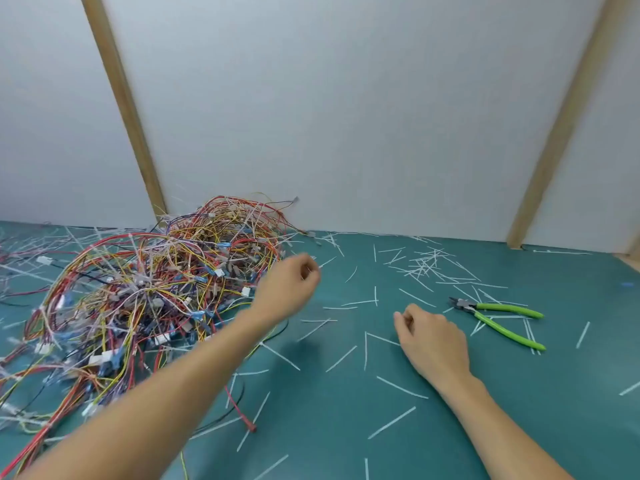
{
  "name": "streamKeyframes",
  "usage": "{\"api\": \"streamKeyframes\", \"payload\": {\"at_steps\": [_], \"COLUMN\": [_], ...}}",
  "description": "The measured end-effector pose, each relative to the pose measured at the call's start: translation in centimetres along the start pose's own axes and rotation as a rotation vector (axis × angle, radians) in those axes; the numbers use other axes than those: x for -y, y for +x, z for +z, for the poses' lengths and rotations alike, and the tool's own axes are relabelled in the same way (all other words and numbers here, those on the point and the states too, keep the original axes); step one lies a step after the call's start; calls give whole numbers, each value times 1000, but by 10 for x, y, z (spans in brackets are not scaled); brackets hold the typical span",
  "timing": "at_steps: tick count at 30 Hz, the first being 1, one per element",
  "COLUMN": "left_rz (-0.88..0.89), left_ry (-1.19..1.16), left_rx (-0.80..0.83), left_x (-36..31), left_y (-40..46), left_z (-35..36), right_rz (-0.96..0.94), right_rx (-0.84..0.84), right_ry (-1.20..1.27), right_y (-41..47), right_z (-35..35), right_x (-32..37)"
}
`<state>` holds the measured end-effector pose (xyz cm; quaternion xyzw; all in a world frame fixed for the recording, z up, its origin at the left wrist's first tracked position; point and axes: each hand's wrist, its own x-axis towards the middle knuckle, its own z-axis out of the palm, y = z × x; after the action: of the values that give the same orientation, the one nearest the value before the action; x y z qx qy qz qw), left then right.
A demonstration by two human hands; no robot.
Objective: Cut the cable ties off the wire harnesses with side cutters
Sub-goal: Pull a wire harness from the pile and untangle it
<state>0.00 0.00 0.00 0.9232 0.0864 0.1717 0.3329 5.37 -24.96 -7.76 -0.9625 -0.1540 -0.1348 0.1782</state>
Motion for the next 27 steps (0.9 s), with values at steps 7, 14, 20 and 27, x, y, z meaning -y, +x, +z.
{"api": "streamKeyframes", "payload": {"at_steps": [7, 14, 20, 27], "left_rz": [-21, -32, -138, 222], "left_ry": [770, 1088, 1026, 318], "left_rx": [-338, -193, -235, -454], "left_x": [56, 88, 46, -68], "left_y": [43, 54, 68, 76], "left_z": [-90, -96, -88, -81], "right_rz": [0, 0, -13, 21], "right_rx": [-34, -26, -19, -30], "right_ry": [-5, 9, 21, 121], "right_y": [2, 4, 5, 9], "right_z": [3, 4, 4, 5], "right_x": [1, 2, -1, -4]}}
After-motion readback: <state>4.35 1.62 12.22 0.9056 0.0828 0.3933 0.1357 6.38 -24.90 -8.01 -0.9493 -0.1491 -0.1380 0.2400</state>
